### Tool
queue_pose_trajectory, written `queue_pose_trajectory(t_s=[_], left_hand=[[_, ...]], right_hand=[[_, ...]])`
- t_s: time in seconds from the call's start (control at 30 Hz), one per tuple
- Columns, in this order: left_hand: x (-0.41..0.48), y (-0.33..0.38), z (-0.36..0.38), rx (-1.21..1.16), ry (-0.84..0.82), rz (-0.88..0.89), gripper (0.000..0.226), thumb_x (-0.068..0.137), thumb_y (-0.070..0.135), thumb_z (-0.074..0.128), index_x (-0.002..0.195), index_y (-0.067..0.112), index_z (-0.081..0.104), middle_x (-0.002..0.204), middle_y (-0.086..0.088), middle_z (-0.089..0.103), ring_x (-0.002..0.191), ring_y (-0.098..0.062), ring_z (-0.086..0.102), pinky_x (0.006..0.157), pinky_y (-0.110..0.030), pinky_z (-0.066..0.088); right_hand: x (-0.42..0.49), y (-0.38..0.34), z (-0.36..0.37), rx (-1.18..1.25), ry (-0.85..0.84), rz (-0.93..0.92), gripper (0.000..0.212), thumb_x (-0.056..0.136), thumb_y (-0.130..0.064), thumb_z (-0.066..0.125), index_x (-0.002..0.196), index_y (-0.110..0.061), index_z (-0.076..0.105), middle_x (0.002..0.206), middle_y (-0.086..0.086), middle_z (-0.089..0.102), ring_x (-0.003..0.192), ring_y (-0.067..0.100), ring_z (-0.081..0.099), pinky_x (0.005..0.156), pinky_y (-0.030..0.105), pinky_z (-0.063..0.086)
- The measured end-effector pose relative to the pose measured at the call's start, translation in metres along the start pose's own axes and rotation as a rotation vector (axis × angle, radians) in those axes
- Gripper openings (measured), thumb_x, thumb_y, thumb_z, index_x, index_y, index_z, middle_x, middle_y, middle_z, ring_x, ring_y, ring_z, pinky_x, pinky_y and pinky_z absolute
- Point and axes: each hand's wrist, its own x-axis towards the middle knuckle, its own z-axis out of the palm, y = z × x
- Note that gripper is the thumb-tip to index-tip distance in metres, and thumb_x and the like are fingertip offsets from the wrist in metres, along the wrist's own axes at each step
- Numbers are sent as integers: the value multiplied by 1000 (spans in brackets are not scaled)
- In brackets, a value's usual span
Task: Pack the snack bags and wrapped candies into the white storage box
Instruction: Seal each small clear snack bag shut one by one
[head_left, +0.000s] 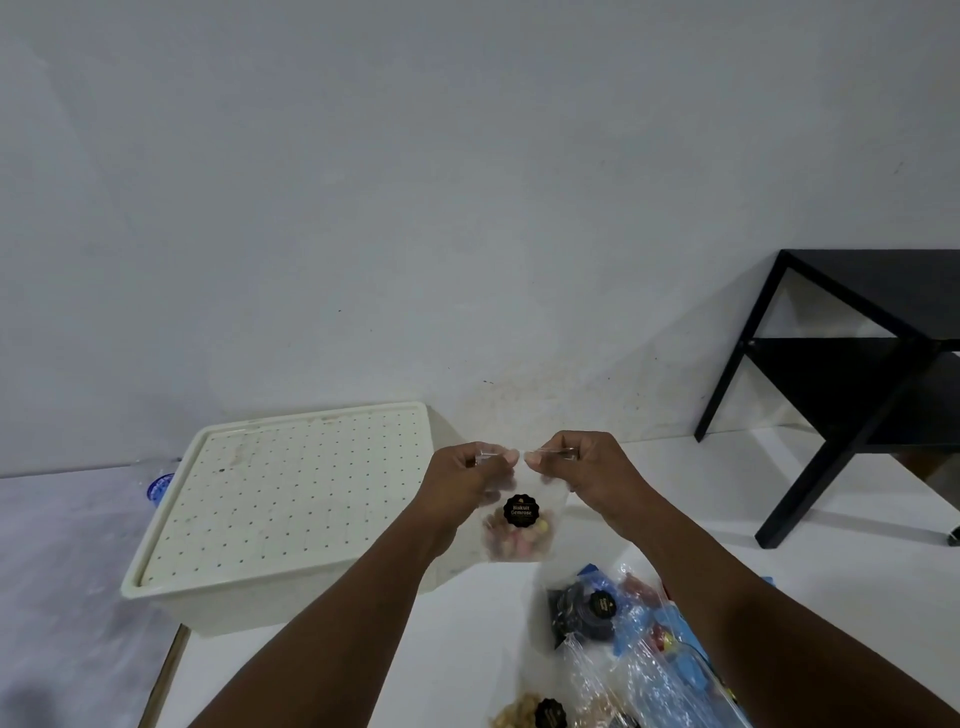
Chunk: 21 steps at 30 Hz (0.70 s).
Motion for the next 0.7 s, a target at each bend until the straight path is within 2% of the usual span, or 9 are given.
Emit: queue_pose_trajectory(t_s=[0.1,0.17,0.27,0.4,0.5,0.6,0.7], left_hand=[[4,3,-1,14,47,8,28,89,27,73,102,2,72,87,-11,72,79,-15,70,74,-30,53],[6,3,-1,-22,80,-3,26,90,23,73,102,1,70,86,-10,71,76,-15,69,71,-28,52],[5,1,-1,-22,54,-10,26,90,23,73,100,0,70,85,-11,72,80,-17,70,75,-32,54],[2,3,3,16,-20,-23,30,83,29,79,98,4,74,87,-5,75,83,-18,73,78,-34,55],[2,5,3,35,-23,-8,28,83,26,80,96,3,74,88,-4,75,83,-17,71,77,-32,52],[3,8,1,57,-32,22,22,85,23,78,94,4,73,87,-6,74,82,-16,71,78,-32,52],[3,9,1,71,-24,17,24,85,24,78,95,2,73,89,-11,75,81,-17,73,77,-32,53]], right_hand=[[-5,1,-1,77,-28,60,18,85,-30,76,93,-14,77,81,3,74,79,13,66,72,31,41],[-7,2,-2,123,-11,89,15,88,-26,73,95,-12,75,89,7,77,86,13,71,77,34,42],[-6,1,-4,90,40,62,7,89,-20,72,84,-14,71,90,10,78,85,12,72,77,34,44],[-7,-3,-5,52,40,30,16,86,-18,75,73,-15,65,84,4,77,80,10,71,72,30,43],[-10,-4,-7,53,6,43,15,86,-22,76,84,-9,69,88,8,78,81,10,72,72,30,43],[-10,-1,-8,123,-16,99,24,89,-25,72,98,-3,71,92,10,78,86,14,73,74,32,43],[-9,0,-6,113,15,89,18,91,-24,70,93,-6,70,92,11,78,87,15,73,76,33,44]])
